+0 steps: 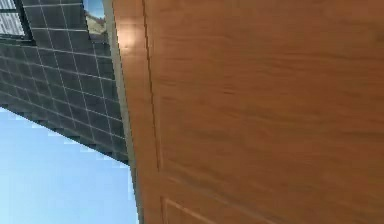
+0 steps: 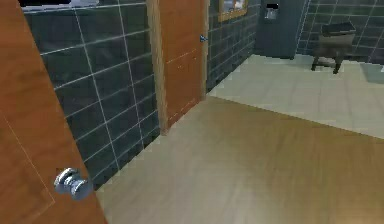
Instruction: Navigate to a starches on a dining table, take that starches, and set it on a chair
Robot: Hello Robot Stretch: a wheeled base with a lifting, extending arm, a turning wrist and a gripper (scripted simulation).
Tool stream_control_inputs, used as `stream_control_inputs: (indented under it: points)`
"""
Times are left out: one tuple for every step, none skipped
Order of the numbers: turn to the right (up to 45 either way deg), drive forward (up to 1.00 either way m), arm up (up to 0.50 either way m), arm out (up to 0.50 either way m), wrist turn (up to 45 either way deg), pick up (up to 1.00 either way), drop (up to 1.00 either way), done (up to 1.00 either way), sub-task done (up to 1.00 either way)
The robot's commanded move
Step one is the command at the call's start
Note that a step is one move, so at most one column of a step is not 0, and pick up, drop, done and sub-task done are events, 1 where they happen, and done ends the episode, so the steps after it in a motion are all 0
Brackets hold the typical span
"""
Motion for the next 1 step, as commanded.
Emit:
stream_control_inputs:
  points:
    - [-45.0,0.0,0.0,0.0,0.0,0.0,0.0,0.0,0.0]
